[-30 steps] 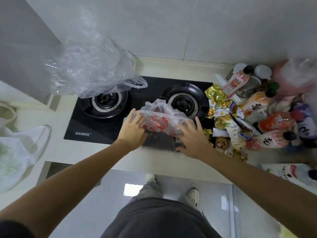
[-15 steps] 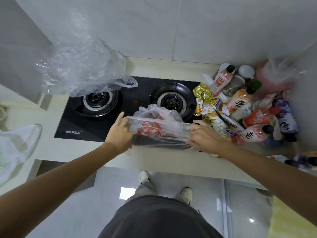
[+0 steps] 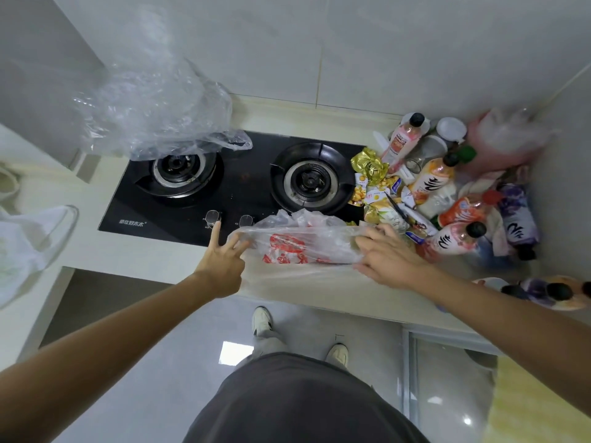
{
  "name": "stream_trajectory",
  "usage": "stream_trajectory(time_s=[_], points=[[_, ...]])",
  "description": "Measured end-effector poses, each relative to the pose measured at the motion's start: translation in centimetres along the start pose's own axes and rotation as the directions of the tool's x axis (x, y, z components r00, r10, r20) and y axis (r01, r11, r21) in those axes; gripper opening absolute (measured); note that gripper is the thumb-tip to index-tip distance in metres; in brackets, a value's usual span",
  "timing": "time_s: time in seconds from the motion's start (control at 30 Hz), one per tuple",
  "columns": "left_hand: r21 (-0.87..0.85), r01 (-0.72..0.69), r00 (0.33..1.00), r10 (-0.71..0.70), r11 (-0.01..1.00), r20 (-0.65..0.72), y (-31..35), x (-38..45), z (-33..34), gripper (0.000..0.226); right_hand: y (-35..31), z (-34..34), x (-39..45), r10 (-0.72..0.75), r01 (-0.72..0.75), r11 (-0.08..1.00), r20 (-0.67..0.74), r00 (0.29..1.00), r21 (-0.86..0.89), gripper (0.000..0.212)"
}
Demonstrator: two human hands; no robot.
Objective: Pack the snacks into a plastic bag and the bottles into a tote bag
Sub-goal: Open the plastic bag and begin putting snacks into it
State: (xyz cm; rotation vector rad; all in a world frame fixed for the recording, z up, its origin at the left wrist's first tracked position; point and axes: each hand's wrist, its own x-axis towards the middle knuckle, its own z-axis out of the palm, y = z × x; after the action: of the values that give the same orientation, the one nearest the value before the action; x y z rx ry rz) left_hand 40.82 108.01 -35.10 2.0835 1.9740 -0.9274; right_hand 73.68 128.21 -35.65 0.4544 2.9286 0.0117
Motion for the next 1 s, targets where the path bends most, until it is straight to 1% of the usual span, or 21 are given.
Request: stream_trajectory(time_s=[0.03,0.1,0.17,0.23,0.27,0.33,0.37,0.4,0.47,0.5,0.53,0.6,0.63,0.7,0.77,0.8,0.83,0.87,0.9,0.93,1.0], points=[[-0.015,0.017,1.000,-0.017,1.000,-0.022,0.5,-0.1,-0.2,0.029,-0.1,0.1,-0.2,0.034,-0.035,0.999,-0.018,0.999,-0.026,0.044],[-0.029,0.062,0.995,-0.064,0.998,-0.079,1.7,0.1,-0.5,0.045,-0.5,0.4,-0.3,0.101,-0.103,0.992,-0.038,0.994,-0.075,0.042],[-0.043,0.098,0.986,-0.103,0.994,-0.130,2.7,0.7,-0.8,0.059,-1.0,1.0,-0.4,0.114,-0.118,0.990,-0.056,0.992,-0.079,0.027],[-0.043,0.100,0.978,-0.106,0.994,-0.182,3.6,1.6,-0.8,0.057,-1.4,1.9,-0.5,0.103,-0.104,0.993,-0.023,0.994,-0.057,0.006],[-0.048,0.079,0.970,-0.088,0.996,-0.227,4.0,2.1,-0.9,0.050,-1.6,2.2,-0.5,0.115,-0.114,0.992,0.020,0.993,-0.047,0.010],[-0.057,0.001,0.944,-0.020,0.998,-0.330,4.7,3.0,-0.9,0.029,-1.8,2.6,-0.1,0.141,-0.137,0.990,0.152,0.978,-0.033,0.035],[-0.053,-0.043,0.927,0.020,0.998,-0.374,5.1,3.4,-0.6,0.022,-1.9,2.5,0.2,0.152,-0.150,0.988,0.196,0.969,-0.027,0.041],[-0.051,-0.097,0.902,0.066,0.994,-0.426,5.5,3.7,-0.3,0.022,-2.0,2.3,0.5,0.168,-0.168,0.986,0.239,0.956,-0.018,0.046],[-0.047,-0.205,0.847,0.153,0.978,-0.510,6.1,4.3,0.3,0.032,-2.1,2.2,1.1,0.189,-0.203,0.979,0.279,0.941,0.020,0.066],[-0.046,-0.236,0.834,0.178,0.971,-0.522,6.4,4.5,0.6,0.039,-2.0,2.2,1.3,0.199,-0.218,0.975,0.295,0.935,0.032,0.076],[-0.056,-0.243,0.839,0.181,0.968,-0.514,6.6,4.6,0.8,0.044,-2.0,2.2,1.5,0.200,-0.224,0.974,0.302,0.932,0.045,0.083],[-0.113,-0.210,0.875,0.135,0.971,-0.466,6.8,4.9,1.0,0.045,-2.0,2.5,1.7,0.196,-0.215,0.976,0.271,0.942,0.043,0.090],[-0.147,-0.183,0.897,0.104,0.972,-0.430,6.9,5.0,1.0,0.045,-2.0,2.7,1.8,0.187,-0.200,0.979,0.240,0.953,0.033,0.091],[-0.174,-0.111,0.926,0.038,0.979,-0.376,7.1,5.4,1.1,0.053,-1.9,3.0,1.8,0.155,-0.157,0.988,0.144,0.977,0.005,0.093],[-0.175,-0.023,0.935,-0.041,0.984,-0.353,7.1,5.9,1.1,0.063,-2.0,3.2,2.0,0.081,-0.081,0.997,0.054,0.995,-0.013,0.095],[-0.178,0.013,0.935,-0.075,0.984,-0.347,7.1,6.3,1.2,0.066,-1.9,3.2,2.1,0.033,-0.033,0.999,0.022,0.999,-0.029,0.090],[-0.181,0.040,0.934,-0.101,0.983,-0.343,7.0,6.6,1.3,0.066,-2.0,3.2,2.2,-0.020,0.019,0.999,-0.007,1.000,-0.046,0.080],[-0.187,0.060,0.935,-0.121,0.981,-0.333,6.9,6.9,1.4,0.063,-2.0,3.2,2.4,-0.064,0.063,0.996,-0.019,0.998,-0.060,0.068],[-0.186,0.074,0.939,-0.131,0.980,-0.317,6.9,7.1,1.4,0.059,-2.1,3.4,2.5,-0.096,0.094,0.993,-0.017,0.995,-0.066,0.061],[-0.179,0.082,0.947,-0.133,0.980,-0.294,6.8,7.3,1.5,0.054,-2.2,3.6,2.8,-0.119,0.119,0.991,0.003,0.993,-0.061,0.059],[-0.165,0.077,0.960,-0.118,0.983,-0.256,7.0,7.6,1.8,0.053,-2.2,4.3,3.1,-0.141,0.142,0.990,0.048,0.989,-0.021,0.066]])
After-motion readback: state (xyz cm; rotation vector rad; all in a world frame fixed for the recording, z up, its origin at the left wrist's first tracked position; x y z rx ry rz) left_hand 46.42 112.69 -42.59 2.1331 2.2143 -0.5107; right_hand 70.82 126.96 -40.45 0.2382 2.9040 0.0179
